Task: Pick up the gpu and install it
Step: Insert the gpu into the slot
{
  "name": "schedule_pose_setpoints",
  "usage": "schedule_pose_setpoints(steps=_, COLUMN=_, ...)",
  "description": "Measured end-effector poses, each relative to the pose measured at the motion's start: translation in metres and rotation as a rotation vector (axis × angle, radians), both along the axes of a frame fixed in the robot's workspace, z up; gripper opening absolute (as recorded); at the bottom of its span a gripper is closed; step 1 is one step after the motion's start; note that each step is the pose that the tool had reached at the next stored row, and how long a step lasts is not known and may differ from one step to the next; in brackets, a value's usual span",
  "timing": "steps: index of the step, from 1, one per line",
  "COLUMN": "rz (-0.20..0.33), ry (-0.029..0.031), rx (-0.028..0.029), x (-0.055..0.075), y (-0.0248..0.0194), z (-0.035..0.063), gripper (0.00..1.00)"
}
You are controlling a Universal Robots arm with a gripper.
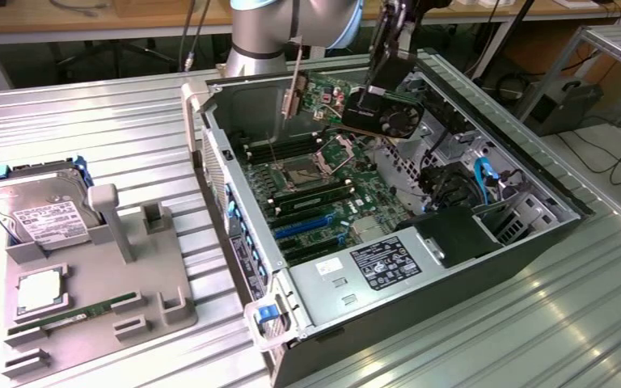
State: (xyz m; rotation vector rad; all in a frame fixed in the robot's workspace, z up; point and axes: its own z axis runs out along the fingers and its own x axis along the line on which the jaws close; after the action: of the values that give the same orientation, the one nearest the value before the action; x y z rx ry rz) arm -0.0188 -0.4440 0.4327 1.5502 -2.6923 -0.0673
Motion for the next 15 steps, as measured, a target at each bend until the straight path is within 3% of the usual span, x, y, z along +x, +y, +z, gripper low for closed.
schedule_pose_setpoints(steps=8, rz=0.146, ry=-0.0005, rx=0.0003, x=0.0, y=0.0, z=-0.0037, gripper=0.26)
schedule_pose_setpoints(steps=15, rz=0.286, ry=-0.0006, rx=0.0047, x=0.0, y=0.0, z=-0.0094, gripper=0.26)
